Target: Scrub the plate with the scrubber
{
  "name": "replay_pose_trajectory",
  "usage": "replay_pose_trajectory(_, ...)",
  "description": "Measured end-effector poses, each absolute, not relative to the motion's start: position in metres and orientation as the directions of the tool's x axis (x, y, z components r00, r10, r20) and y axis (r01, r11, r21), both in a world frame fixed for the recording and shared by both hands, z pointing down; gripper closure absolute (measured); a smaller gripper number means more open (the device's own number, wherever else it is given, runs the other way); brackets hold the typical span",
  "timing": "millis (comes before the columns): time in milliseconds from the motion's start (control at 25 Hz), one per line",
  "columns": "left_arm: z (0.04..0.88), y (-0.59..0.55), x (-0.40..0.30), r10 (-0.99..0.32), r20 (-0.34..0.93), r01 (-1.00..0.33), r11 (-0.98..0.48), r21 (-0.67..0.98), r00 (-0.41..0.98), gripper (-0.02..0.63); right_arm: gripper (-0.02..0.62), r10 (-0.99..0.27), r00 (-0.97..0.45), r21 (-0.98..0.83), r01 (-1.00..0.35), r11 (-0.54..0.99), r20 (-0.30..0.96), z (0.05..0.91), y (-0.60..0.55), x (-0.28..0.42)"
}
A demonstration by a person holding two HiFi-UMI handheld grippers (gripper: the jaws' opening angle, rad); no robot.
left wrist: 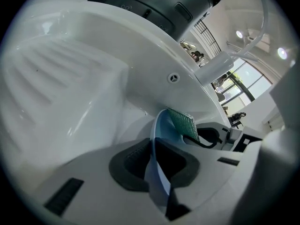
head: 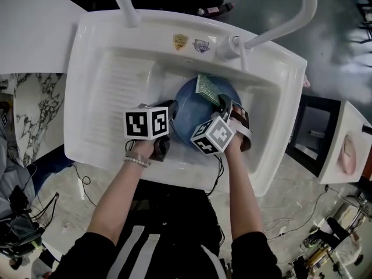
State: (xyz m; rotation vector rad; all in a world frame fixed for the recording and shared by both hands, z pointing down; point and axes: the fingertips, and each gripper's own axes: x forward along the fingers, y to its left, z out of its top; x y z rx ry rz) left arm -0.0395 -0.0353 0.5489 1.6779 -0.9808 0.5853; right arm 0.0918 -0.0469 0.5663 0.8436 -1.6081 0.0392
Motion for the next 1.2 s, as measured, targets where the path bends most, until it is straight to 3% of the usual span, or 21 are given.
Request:
replay_pose_trajectory(760,0.548,-0.038,-0.041,-0.329,0.774,-0.835,-0.096,0.542,0.540,0.575,0.503,-0.400,-0.253,0.285,-0.391,0.875,0.881,0.543,-0.010,0.028)
replay_pose_trajectory(1000,0.546,-0.038,-0.042,-0.332,0.772,-0.834,-0.093,0.545,0.542,0.575,0.503,-0.370,-0.295,0.245,-0.383,0.890,0.881,0.532,0.000,0.030)
replay_pose_trajectory(1200,0.545,-0.040,-0.042,-0.343,0.764,-0.829,-0.091,0.552,0.547,0.575,0.503,-0.450,-0.224,0.341,-0.396,0.852,0.864,0.526,-0.013,0.055)
